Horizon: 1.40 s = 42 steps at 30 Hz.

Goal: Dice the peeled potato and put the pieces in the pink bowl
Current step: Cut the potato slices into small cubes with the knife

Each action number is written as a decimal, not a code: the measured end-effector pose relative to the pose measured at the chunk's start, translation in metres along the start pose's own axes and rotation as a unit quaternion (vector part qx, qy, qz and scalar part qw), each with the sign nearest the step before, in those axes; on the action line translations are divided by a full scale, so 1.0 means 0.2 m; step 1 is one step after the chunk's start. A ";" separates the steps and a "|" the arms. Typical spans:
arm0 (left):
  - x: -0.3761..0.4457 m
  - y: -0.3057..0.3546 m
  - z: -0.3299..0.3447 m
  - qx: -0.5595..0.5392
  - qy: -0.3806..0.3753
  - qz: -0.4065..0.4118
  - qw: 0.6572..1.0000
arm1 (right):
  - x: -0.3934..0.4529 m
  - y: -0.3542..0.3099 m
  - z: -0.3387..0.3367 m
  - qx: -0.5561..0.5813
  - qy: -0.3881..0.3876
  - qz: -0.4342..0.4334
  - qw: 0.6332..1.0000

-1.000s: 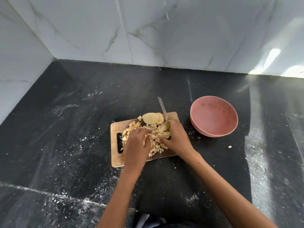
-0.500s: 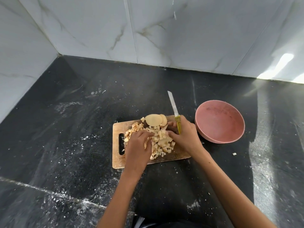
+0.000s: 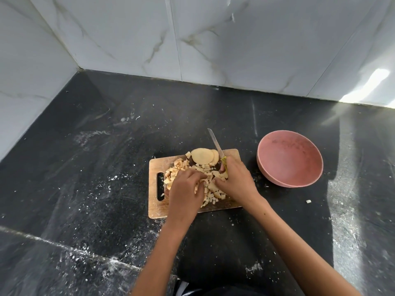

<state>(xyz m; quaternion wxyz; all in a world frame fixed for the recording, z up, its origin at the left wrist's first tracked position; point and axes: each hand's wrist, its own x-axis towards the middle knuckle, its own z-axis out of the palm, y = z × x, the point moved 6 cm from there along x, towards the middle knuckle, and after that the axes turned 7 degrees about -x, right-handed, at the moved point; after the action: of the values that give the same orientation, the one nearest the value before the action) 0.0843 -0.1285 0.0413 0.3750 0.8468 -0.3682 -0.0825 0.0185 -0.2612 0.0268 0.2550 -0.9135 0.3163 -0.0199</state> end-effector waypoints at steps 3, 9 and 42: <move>0.00 0.03 0.02 0.018 -0.015 0.032 0.999 | -0.02 0.01 -0.02 -0.015 -0.004 -0.005 1.000; -0.01 0.07 0.09 0.113 -0.106 0.044 0.987 | -0.02 0.01 0.01 -0.002 -0.068 -0.045 0.997; -0.03 -0.01 0.06 0.088 0.046 0.065 0.993 | -0.15 0.02 -0.08 0.094 0.037 0.014 0.995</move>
<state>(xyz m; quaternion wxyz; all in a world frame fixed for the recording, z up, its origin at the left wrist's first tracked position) 0.0761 -0.1308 0.0300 0.3203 0.8537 -0.4103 0.0140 -0.0106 -0.2527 0.0425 0.3277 -0.8797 0.3351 -0.0801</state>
